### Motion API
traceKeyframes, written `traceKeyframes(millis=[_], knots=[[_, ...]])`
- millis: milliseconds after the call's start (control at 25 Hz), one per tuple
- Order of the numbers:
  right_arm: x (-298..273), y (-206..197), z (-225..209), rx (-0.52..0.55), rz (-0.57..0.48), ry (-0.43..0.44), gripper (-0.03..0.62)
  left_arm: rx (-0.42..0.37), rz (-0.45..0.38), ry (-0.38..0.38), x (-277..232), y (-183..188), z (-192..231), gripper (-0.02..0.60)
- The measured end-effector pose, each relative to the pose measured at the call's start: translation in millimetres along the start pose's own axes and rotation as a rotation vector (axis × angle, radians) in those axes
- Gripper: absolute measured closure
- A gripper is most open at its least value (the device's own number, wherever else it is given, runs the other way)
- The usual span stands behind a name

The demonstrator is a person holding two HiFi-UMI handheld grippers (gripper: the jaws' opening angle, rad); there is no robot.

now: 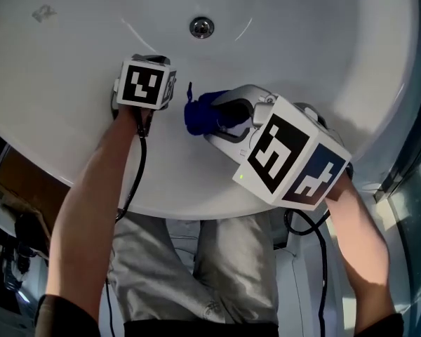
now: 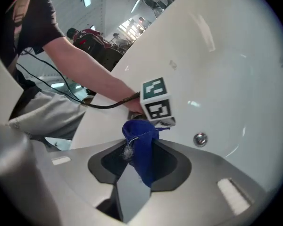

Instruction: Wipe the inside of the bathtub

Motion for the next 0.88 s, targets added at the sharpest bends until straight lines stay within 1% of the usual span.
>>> traceKeyframes(millis=[120,160,240,360,440,640,720,760,880], knots=[[6,1,-37,0.125,0.023,-0.155,0.468,0.002,0.005,-0.006,-2,-1,-4,0.578],[6,0,-48,0.159,0.039,-0.188,0.468,0.004,0.002,-0.008,-3,0,-5,0.578],[3,-1,-67,0.200,0.064,-0.225,0.468,0.014,-0.006,-0.009,-3,3,-5,0.578],[-10,-6,-94,0.236,0.093,-0.245,0.468,0.019,-0.012,-0.006,-6,7,-3,0.578],[-21,-14,-112,0.240,0.122,-0.247,0.468,0.023,-0.018,-0.010,-9,10,-2,0.578],[-60,-50,-155,0.156,0.185,-0.282,0.468,0.067,-0.023,-0.016,-17,7,-1,0.578],[-74,-66,-162,0.128,0.207,-0.286,0.468,0.072,-0.020,-0.016,-19,2,-2,0.578],[-80,-75,-161,0.119,0.223,-0.283,0.468,0.060,-0.021,-0.015,-20,-1,-3,0.578],[-94,-102,-159,0.125,0.319,-0.269,0.467,-0.024,-0.034,-0.008,-21,0,-2,0.578]])
Point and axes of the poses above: the fingertips, and each gripper's own axes: x backward along the fingers, z to its left, y out of its top, the point moved 2 cm from there along x, backward along the fingers, and after that the axes turned 12 degrees about x, right-handed, at the moved point
